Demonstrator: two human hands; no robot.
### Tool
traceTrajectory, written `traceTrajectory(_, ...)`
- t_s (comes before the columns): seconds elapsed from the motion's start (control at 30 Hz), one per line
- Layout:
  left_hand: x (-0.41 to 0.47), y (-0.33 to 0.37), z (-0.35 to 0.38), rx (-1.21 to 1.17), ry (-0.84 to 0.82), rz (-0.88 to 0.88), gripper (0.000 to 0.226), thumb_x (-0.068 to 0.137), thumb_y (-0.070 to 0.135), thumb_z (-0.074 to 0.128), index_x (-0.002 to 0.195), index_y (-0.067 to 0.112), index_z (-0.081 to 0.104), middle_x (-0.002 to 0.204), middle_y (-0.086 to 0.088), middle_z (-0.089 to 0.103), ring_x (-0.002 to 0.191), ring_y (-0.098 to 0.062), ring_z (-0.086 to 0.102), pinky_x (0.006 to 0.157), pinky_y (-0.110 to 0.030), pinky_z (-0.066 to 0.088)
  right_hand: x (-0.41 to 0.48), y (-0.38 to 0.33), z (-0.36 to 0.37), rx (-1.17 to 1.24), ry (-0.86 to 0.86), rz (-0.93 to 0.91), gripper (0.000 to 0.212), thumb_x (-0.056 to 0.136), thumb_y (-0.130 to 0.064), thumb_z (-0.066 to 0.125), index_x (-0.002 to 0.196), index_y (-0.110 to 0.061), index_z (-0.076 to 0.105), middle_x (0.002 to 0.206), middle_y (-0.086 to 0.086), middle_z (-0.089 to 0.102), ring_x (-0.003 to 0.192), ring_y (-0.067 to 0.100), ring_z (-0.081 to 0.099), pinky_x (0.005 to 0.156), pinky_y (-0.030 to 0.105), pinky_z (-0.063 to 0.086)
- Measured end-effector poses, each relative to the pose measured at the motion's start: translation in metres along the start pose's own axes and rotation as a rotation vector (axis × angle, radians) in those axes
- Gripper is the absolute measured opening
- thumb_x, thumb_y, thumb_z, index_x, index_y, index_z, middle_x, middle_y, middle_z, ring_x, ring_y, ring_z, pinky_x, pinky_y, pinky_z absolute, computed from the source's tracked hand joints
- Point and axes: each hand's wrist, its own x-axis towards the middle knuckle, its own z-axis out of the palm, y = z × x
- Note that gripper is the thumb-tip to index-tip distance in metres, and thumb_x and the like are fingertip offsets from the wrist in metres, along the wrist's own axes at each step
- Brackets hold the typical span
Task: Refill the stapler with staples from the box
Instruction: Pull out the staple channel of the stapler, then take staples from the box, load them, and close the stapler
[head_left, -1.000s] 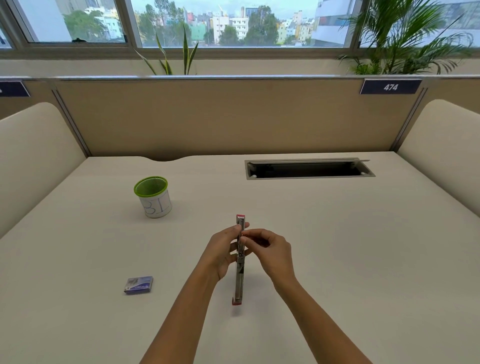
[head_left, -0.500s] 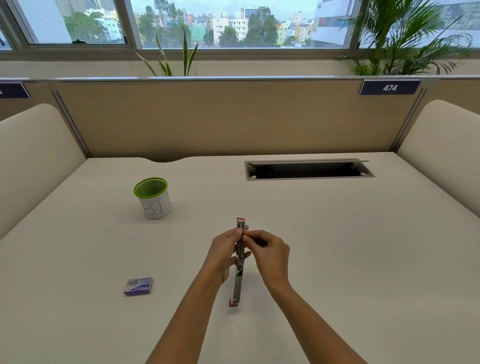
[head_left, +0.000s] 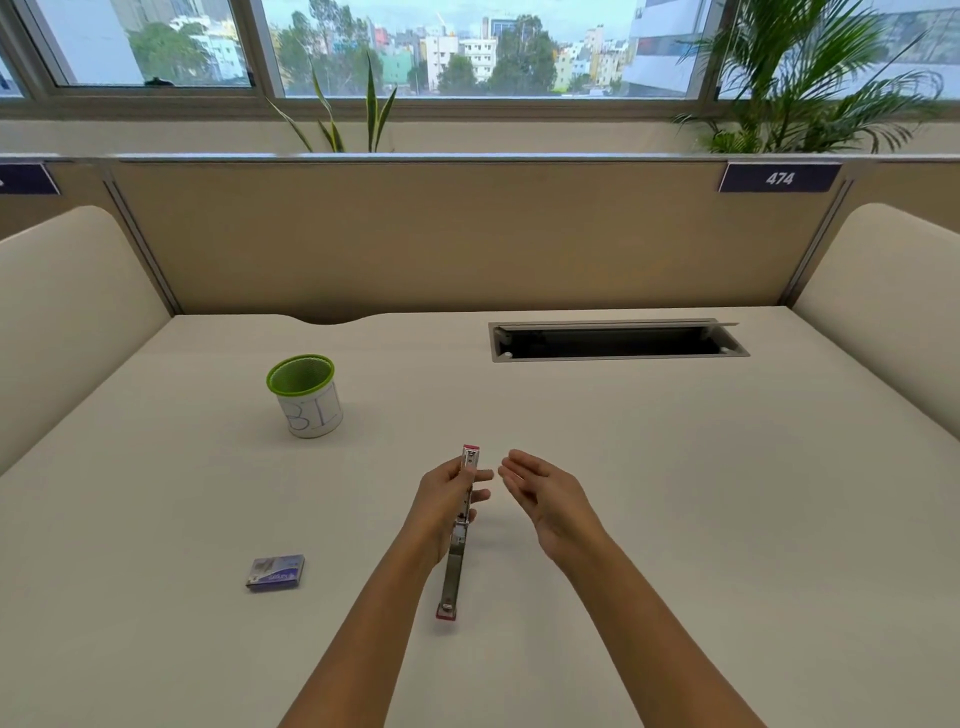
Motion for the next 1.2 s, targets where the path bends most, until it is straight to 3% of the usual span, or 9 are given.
traceTrajectory(0.23, 0.012, -0.009, -0.009, 0.243, 0.038, 0.031, 0.042, 0.088, 0.006, 0.057, 0.129, 0.013, 0.051, 0.111, -0.003, 0.054, 0.077, -0.018, 0.053, 0.059, -0.022, 0.047, 0.009, -0.002, -0.005, -0.081, -0.006, -0.026, 0.032, 0.095, 0.008, 0.038, 0.119, -0.002, 0.057, 0.112, 0.016, 0.061, 0.097, 0.020, 0.066, 0.090, 0.026, 0.050)
traceTrajectory(0.37, 0.019, -0.009, -0.011, 0.624, 0.085, 0.133, 0.021, 0.087, 0.000, 0.044, 0.097, 0.013, 0.058, 0.092, -0.015, 0.052, 0.076, -0.026, 0.051, 0.070, -0.038, 0.051, 0.011, -0.003, 0.000, -0.126, -0.015, -0.044, 0.026, 0.094, 0.003, 0.046, 0.110, -0.008, 0.063, 0.104, 0.011, 0.066, 0.094, 0.016, 0.065, 0.086, 0.026, 0.051)
traceTrajectory(0.47, 0.024, -0.015, -0.014, 0.775, 0.125, 0.207, 0.020, 0.089, 0.000, 0.041, 0.096, -0.001, 0.060, 0.086, -0.015, 0.043, 0.075, -0.025, 0.046, 0.059, -0.025, 0.032, 0.014, -0.004, 0.004, -0.175, -0.033, -0.108, 0.024, 0.093, 0.004, 0.047, 0.103, -0.010, 0.065, 0.101, 0.007, 0.068, 0.086, 0.012, 0.062, 0.082, 0.020, 0.052)
traceTrajectory(0.57, 0.025, -0.021, -0.016, 0.787, 0.177, 0.252, 0.023, 0.091, 0.003, 0.043, 0.106, 0.002, 0.061, 0.091, -0.013, 0.045, 0.087, -0.029, 0.051, 0.062, -0.019, 0.028, 0.017, -0.009, 0.006, -0.164, -0.044, -0.146, 0.021, 0.088, 0.007, 0.055, 0.106, 0.002, 0.065, 0.096, 0.009, 0.068, 0.083, 0.014, 0.064, 0.075, 0.015, 0.055)
traceTrajectory(0.7, 0.028, -0.030, -0.020, 0.755, 0.242, 0.245, 0.017, 0.090, 0.002, 0.045, 0.091, -0.002, 0.062, 0.086, -0.012, 0.050, 0.090, -0.033, 0.056, 0.066, -0.027, 0.031, 0.023, -0.016, 0.012, -0.156, -0.043, -0.130, 0.015, 0.082, 0.006, 0.064, 0.096, 0.002, 0.068, 0.086, 0.010, 0.070, 0.079, 0.014, 0.068, 0.071, 0.015, 0.056)
traceTrajectory(0.8, 0.029, -0.035, -0.021, 0.762, 0.265, 0.285, 0.021, 0.090, 0.003, 0.047, 0.098, 0.002, 0.066, 0.092, -0.014, 0.060, 0.090, -0.030, 0.056, 0.072, -0.031, 0.039, 0.029, -0.021, 0.018, -0.172, -0.051, -0.092, 0.020, 0.081, 0.002, 0.067, 0.100, 0.008, 0.067, 0.088, 0.010, 0.070, 0.079, 0.015, 0.068, 0.077, 0.017, 0.057)
traceTrajectory(0.9, 0.032, -0.038, -0.023, 0.786, 0.276, 0.318, 0.025, 0.087, 0.003, 0.050, 0.101, 0.007, 0.070, 0.095, -0.015, 0.065, 0.091, -0.028, 0.057, 0.076, -0.035, 0.043, 0.037, -0.026, 0.028, -0.176, -0.045, 0.004, 0.023, 0.084, 0.005, 0.062, 0.106, 0.013, 0.062, 0.103, 0.020, 0.067, 0.095, 0.025, 0.066, 0.091, 0.026, 0.051)
traceTrajectory(1.03, 0.034, -0.039, -0.025, 0.786, 0.294, 0.330, 0.022, 0.084, 0.002, 0.050, 0.095, 0.005, 0.069, 0.093, -0.014, 0.066, 0.089, -0.027, 0.058, 0.075, -0.035, 0.043, 0.049, -0.029, 0.044, -0.121, -0.049, 0.144, 0.028, 0.088, 0.018, 0.041, 0.112, 0.018, 0.056, 0.116, 0.029, 0.059, 0.114, 0.035, 0.059, 0.090, 0.026, 0.048)
traceTrajectory(1.2, 0.042, -0.039, -0.033, 0.766, 0.254, 0.355, 0.019, 0.087, 0.012, 0.055, 0.097, 0.009, 0.071, 0.096, -0.009, 0.069, 0.092, -0.025, 0.060, 0.078, -0.035, 0.047, 0.062, -0.027, 0.064, -0.102, -0.133, 0.137, 0.020, 0.087, 0.017, 0.049, 0.101, 0.014, 0.062, 0.096, 0.019, 0.067, 0.095, 0.026, 0.066, 0.073, 0.018, 0.056)
